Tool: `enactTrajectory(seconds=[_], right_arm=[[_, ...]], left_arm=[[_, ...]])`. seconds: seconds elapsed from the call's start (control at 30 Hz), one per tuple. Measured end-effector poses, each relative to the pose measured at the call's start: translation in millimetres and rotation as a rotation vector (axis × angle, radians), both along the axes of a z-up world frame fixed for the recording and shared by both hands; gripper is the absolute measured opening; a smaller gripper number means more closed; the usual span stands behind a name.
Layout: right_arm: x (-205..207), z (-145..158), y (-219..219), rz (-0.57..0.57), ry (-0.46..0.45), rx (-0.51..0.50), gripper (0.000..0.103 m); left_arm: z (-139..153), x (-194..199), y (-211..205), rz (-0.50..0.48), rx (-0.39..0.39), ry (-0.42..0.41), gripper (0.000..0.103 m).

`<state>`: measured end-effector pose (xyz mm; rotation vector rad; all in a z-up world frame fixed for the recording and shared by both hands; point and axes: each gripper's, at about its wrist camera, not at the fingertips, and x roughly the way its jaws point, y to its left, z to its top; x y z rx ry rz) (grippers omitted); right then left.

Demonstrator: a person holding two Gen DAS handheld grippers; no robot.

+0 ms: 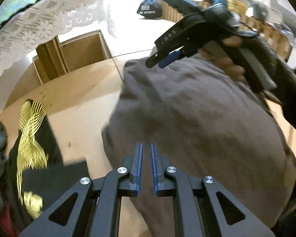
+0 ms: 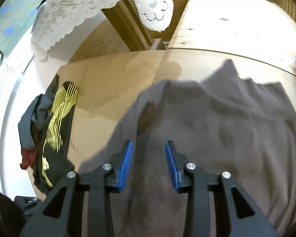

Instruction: Fold clothes

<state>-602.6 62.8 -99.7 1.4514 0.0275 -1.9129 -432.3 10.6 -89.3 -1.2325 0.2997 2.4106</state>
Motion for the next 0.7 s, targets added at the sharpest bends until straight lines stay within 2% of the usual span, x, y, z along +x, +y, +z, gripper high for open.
enactTrajectory(seconds=[0.1, 0.17, 0.23, 0.27, 0.3, 0.37, 0.43, 0.5, 0.57, 0.6, 0.7], right_arm=[[-11.8, -20.7, -37.4, 0.044, -0.060, -0.003, 0.035], [-19.2, -28.3, -51.2, 0.070, -0.092, -0.008, 0.035], [-22.3, -37.2, -61.2, 0.074, -0.084, -0.019, 0.034], [-22.9, -39.9, -63.8, 0.076, -0.058, -0.008, 0.016], [-23.5, -42.6, -66.4, 0.079, -0.032, 0.002, 0.006], [-28.6, -45.8, -64.9, 0.059, 0.015, -0.002, 0.005], [-37.8, -52.4, -57.1, 0.023, -0.011, -0.022, 0.002], [-39.8, -50.8, -52.1, 0.025, -0.023, -0.038, 0.004], [-30.9, -37.6, -46.8, 0.035, 0.015, -0.015, 0.020], [-20.1, -30.1, -44.0, 0.055, 0.042, -0.016, 0.025], [12.3, -7.6, -35.6, 0.114, 0.124, -0.019, 0.027]], left_arm=[[-16.8, -42.2, 1.1, 0.021, -0.020, -0.025, 0.009], [-29.2, -52.0, 2.6, 0.016, -0.055, -0.043, 0.010], [-41.5, -61.6, 4.1, 0.010, -0.090, -0.062, 0.010], [-42.3, -61.0, 4.9, 0.007, -0.097, -0.052, 0.010], [-43.2, -60.4, 5.6, 0.003, -0.104, -0.042, 0.010], [-44.8, -59.2, 7.2, -0.004, -0.117, -0.023, 0.010], [-46.5, -58.0, 8.8, -0.010, -0.131, -0.004, 0.010], [-48.1, -56.7, 10.2, -0.017, -0.144, 0.015, 0.010], [-43.4, -56.1, -0.6, 0.012, -0.082, -0.008, 0.010], [-39.8, -54.4, -6.6, 0.033, -0.073, -0.010, 0.010], [-21.9, -32.2, -16.3, 0.033, -0.055, 0.021, 0.010]])
